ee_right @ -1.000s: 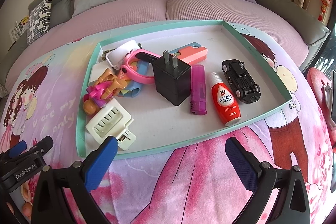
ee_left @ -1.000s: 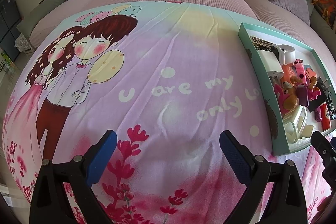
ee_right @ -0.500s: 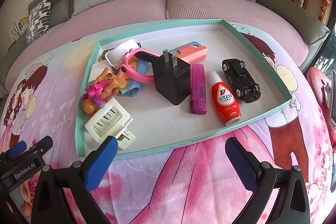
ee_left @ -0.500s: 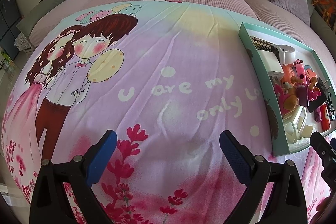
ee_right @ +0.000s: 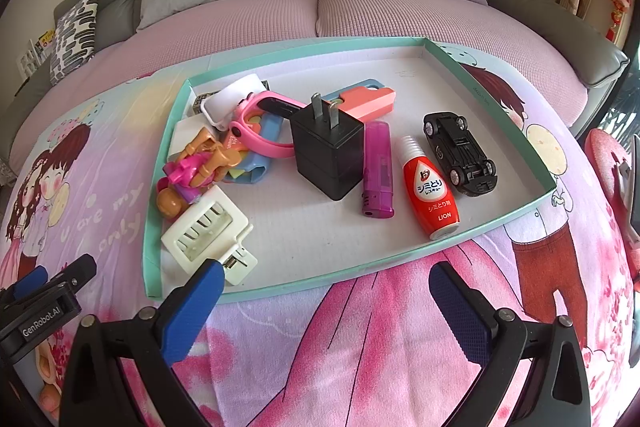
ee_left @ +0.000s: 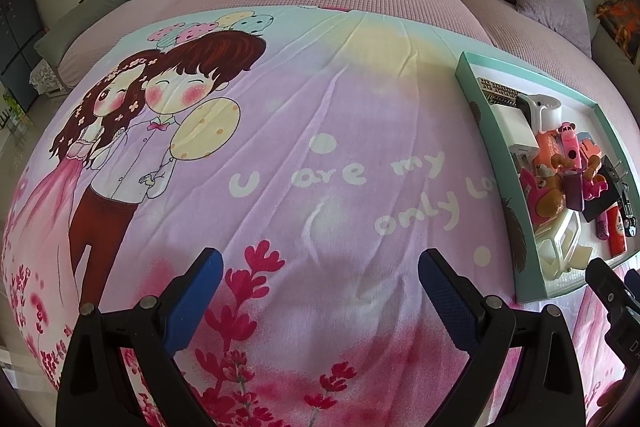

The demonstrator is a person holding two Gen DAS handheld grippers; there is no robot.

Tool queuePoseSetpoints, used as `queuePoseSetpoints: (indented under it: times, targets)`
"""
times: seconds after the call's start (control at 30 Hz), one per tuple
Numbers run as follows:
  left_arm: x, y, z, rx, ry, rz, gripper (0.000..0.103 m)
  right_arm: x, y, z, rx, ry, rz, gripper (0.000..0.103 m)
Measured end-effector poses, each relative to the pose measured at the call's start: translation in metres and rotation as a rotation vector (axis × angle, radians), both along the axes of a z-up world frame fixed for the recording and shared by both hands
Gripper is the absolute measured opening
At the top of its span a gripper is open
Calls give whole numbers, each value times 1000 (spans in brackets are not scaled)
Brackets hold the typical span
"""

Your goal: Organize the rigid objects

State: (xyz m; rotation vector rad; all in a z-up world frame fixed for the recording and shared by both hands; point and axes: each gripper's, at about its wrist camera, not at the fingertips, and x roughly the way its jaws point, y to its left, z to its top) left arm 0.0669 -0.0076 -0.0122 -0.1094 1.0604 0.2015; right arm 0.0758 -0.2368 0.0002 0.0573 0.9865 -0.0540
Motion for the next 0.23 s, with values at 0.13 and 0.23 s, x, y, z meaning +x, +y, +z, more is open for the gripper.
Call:
queuePoseSetpoints:
  times: [0.13, 0.23]
  targets:
    - [-2, -3, 2, -7, -18, -15, 98, 0, 0, 0, 1, 0, -1, 103]
    - [-2, -5, 5, -1, -27, -25, 98, 0, 0, 0, 0, 0, -1, 103]
